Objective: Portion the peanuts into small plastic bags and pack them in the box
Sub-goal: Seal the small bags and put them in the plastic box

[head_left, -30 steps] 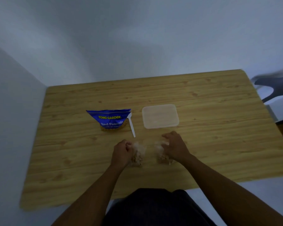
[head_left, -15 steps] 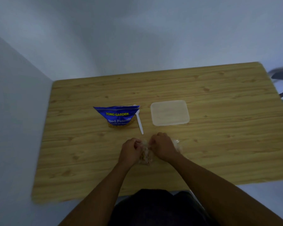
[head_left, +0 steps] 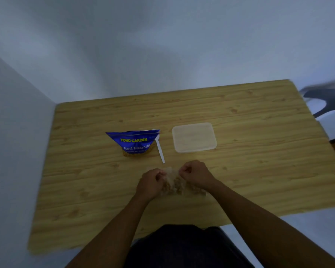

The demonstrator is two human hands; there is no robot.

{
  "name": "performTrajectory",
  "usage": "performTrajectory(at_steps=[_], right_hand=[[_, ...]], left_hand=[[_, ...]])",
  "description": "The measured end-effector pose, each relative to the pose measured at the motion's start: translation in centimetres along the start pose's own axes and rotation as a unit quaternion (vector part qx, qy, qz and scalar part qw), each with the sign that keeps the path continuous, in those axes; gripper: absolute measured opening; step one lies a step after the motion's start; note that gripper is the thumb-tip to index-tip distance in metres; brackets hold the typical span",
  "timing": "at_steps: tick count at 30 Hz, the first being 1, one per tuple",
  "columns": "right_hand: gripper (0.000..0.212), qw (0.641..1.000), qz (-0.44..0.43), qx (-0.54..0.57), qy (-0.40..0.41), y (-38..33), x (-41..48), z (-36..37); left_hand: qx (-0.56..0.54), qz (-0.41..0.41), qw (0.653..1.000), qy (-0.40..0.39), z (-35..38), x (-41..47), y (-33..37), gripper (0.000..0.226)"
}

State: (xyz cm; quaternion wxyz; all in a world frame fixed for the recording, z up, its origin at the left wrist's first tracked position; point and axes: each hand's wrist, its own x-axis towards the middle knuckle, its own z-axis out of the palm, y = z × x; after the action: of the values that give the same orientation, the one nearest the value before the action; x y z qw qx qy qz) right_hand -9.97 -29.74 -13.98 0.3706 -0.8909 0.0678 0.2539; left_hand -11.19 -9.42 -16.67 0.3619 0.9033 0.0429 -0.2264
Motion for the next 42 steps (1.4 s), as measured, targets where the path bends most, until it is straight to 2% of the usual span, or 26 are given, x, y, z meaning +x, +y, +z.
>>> performTrajectory(at_steps=[4, 7, 9, 12, 14, 26, 32, 36, 42], right_hand=[[0.016, 1.0, -0.016, 0.016, 0.017, -0.6, -0.5, -0.8], [0.008, 0.999, -0.041, 0.021, 0.008, -1.3, -0.7, -1.3], [0.004, 0.998, -0.06, 0.019, 0.001, -1.8, -0.7, -1.6], [0.003, 0.995, -0.098, 0.011, 0.004, -3.1, -0.5, -2.3], [0.003, 0.992, -0.122, 0.013, 0.014, -3.9, -0.3, -3.0], [0.004, 0.976, -0.19, 0.065, 0.078, -6.0, 0.1, -3.5], [0.003, 0.972, -0.202, 0.047, 0.11, -5.9, 0.0, -3.4], [0.002, 0.973, -0.191, 0.018, 0.127, -6.0, 0.2, -3.6], [0.014, 0.974, -0.153, -0.004, 0.17, -5.2, 0.5, -4.0]], left_hand=[[0.025, 0.007, 1.0, 0.005, -0.4, -0.3, 0.4, 0.023], [-0.071, 0.014, 0.996, 0.044, -0.9, -0.7, 1.3, 0.021], [-0.129, 0.05, 0.99, 0.042, -1.6, -1.1, 2.2, 0.018], [-0.147, 0.108, 0.981, 0.059, -2.9, -1.2, 3.1, 0.011], [-0.156, 0.11, 0.979, 0.066, -3.9, -0.8, 3.5, 0.011], [-0.087, 0.137, 0.982, 0.097, -5.3, 0.6, 5.4, 0.015], [-0.061, 0.135, 0.985, 0.093, -5.1, 0.5, 5.7, 0.017], [-0.041, 0.137, 0.985, 0.094, -4.9, 0.4, 6.5, 0.019], [-0.058, 0.136, 0.984, 0.096, -4.9, 0.6, 6.7, 0.019]])
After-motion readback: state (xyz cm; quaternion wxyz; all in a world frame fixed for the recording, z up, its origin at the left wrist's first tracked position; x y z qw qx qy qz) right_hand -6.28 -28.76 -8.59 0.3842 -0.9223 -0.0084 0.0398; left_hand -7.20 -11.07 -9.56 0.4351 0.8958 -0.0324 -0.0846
